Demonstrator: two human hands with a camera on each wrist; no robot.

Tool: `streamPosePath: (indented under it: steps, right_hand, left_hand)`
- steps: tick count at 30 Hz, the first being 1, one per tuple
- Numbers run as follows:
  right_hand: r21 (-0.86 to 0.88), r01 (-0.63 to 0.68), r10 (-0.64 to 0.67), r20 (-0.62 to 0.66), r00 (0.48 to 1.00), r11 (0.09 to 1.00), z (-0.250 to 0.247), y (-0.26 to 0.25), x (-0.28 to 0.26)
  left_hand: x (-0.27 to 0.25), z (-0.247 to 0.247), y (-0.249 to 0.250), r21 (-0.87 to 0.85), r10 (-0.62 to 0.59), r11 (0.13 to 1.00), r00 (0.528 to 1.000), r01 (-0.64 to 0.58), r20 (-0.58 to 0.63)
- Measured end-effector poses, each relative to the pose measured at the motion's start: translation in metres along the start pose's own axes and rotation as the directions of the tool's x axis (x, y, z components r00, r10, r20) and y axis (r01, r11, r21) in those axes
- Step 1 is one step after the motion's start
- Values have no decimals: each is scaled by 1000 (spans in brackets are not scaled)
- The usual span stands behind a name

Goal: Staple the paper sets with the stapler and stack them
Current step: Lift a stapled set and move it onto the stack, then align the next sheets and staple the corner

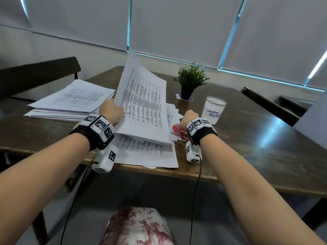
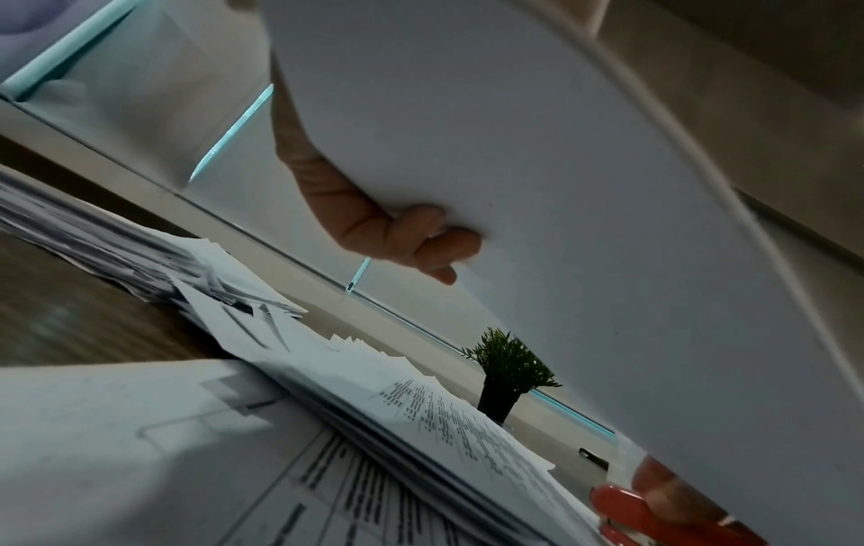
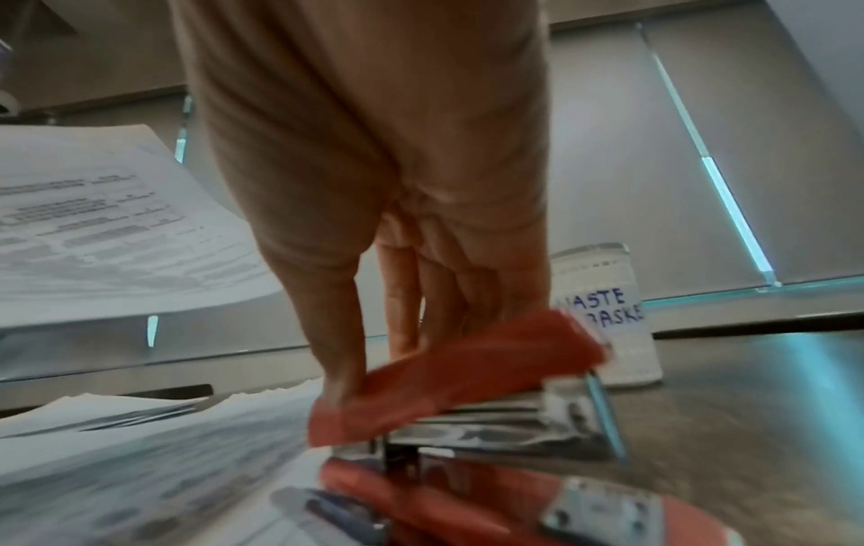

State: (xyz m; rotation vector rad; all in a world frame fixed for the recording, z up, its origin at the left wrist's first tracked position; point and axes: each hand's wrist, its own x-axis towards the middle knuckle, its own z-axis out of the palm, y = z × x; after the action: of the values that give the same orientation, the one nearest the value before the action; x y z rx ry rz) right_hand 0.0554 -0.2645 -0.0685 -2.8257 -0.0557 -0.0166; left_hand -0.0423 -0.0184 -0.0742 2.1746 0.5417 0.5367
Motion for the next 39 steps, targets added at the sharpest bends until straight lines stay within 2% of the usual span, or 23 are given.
streamPosePath:
  steps: [3, 5, 6, 7, 8, 10, 11, 13, 15, 17, 19, 21, 23, 24, 26, 29, 31, 33, 35, 37, 39]
  right_hand:
    - [242, 74, -70, -25, 997, 967, -5, -24, 1]
    - [420, 22, -98, 159, 982, 907, -9, -44, -9]
    - [487, -39, -116, 284, 952, 873, -9, -52, -13]
    - [506, -72, -138, 366, 920, 860, -11, -59, -18]
    - [485, -64, -147, 384, 912, 872, -13, -65, -19]
    - [452, -17, -125, 283, 951, 892, -13, -76, -17]
    - [499, -21, -116, 241, 964, 866, -12, -82, -15]
    - [644, -76, -80, 210, 974, 761, -10, -92, -9]
    - [723, -140, -28, 214, 976, 677, -5, -100, -4]
    - [765, -160, -10, 212, 977, 624, 1, -108, 1]
    - [816, -107, 7, 125, 992, 567, 9, -116, 4]
    - [852, -86, 13, 93, 996, 516, 16, -125, 1]
    - [874, -70, -45, 104, 994, 481, 23, -136, -5]
    - [873, -53, -82, 106, 991, 485, 26, -142, -7]
    - [835, 9, -154, 91, 984, 550, 29, -150, -8]
    - [731, 52, -205, 122, 971, 680, 34, -150, 0]
    - [640, 37, -179, 158, 971, 767, 39, -143, 9]
    - [474, 57, -160, 179, 971, 878, 46, -131, 17]
    - [210, 165, -205, 185, 961, 964, 53, -121, 24]
    - [31, 272, -272, 232, 934, 962, 56, -117, 24]
    - [-68, 345, -307, 318, 897, 936, 54, -120, 20]
  left_hand:
    - [8, -2, 1, -56, -38, 998, 999, 36, -26]
    - [14, -6, 2, -104, -71, 993, 996, 64, -57]
    - [18, -8, 3, -123, -82, 990, 994, 73, -71]
    - [22, -11, 3, -133, -95, 988, 992, 84, -79]
    - [26, -13, 3, -137, -105, 986, 991, 92, -85]
    - [34, -16, -1, -143, -122, 983, 990, 111, -69]
    - [38, -17, -4, -150, -135, 981, 989, 126, -53]
    - [43, -18, -9, -187, -166, 970, 986, 156, -35]
    - [48, -17, -14, -294, -207, 938, 978, 187, -38]
    - [49, -14, -17, -458, -256, 864, 966, 208, -43]
    - [48, -10, -19, -636, -292, 743, 956, 207, -30]
    - [46, -9, -20, -738, -293, 636, 955, 224, 38]
    - [42, -9, -16, -771, -240, 572, 956, 278, 167]
    - [41, -9, -12, -762, -207, 573, 953, 301, 221]
    - [47, -14, -7, -738, -184, 611, 958, 288, 221]
    - [78, -32, -23, -651, -281, 710, 956, 268, 86]
    - [100, -44, -41, -583, -317, 774, 948, 246, -21]
    - [104, -58, -55, -461, -340, 848, 935, 261, -97]
    - [108, -66, -67, -337, -346, 899, 924, 278, -160]
    - [114, -72, -78, -292, -389, 899, 900, 326, -195]
    - [120, -73, -88, -264, -420, 894, 882, 361, -214]
